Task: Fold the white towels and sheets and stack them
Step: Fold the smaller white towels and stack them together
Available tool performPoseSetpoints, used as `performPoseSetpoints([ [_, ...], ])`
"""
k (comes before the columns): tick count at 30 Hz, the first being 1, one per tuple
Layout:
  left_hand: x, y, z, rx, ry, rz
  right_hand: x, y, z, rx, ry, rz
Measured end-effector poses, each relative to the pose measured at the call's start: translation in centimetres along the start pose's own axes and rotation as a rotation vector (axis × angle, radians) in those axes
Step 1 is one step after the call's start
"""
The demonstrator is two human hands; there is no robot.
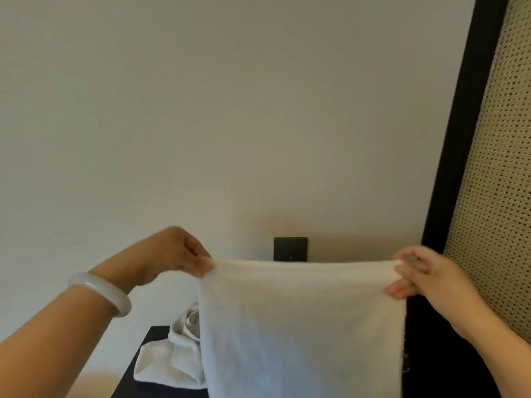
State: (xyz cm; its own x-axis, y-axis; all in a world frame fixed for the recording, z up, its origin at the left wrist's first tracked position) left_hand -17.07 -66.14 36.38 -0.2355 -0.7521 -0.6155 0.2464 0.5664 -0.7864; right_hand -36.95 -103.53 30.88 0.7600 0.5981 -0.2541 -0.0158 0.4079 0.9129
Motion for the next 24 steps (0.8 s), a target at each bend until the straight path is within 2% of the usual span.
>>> performPoseSetpoints([
  [4, -2.4, -2.9, -1.3, 0.184, -0.216, 0.012, -2.2, 3.4, -0.3, -0.134, -0.088, 0.149],
  [6, -2.6, -2.4, -2.6, 0.220, -0.224, 0.003, -3.0, 3.2, -1.6, -0.140, -0.082, 0.190],
  [9, 0.4, 1.5, -4.4, 0.172, -0.142, 0.088, -2.6, -0.8, -4.2, -0.027, 0.016, 0.098],
  [12, 5.4, 7.7, -6.0, 0.086, -0.073, 0.205, -0.8, -7.2, -7.5, 0.132, 0.148, -0.114],
  [16, 12.0, 16.1, -9.1, -0.034, 0.064, 0.296, 1.4, -15.5, -12.8, 0.190, 0.305, -0.449],
  [20, 15.5, 21.0, -11.7, -0.016, 0.122, 0.388, 1.6, -19.7, -16.7, 0.233, 0.376, -0.594],
  [24, 16.1, 22.9, -13.5, 0.093, 0.257, 0.441, 0.7, -20.3, -18.1, 0.136, 0.369, -0.692],
])
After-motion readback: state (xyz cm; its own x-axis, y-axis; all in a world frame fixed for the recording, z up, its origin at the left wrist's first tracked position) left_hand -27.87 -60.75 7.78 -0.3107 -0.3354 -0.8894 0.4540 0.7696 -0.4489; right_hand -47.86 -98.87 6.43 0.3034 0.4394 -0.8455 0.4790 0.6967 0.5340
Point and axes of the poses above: each hand's wrist, its own z-axis towards the middle knuckle, its own x-axis out of the palm, y = z × x, the point moved 3 cm from there along z, towards the middle knuckle, and after that the axes turned 12 degrees about -y, right-handed, at the moved point
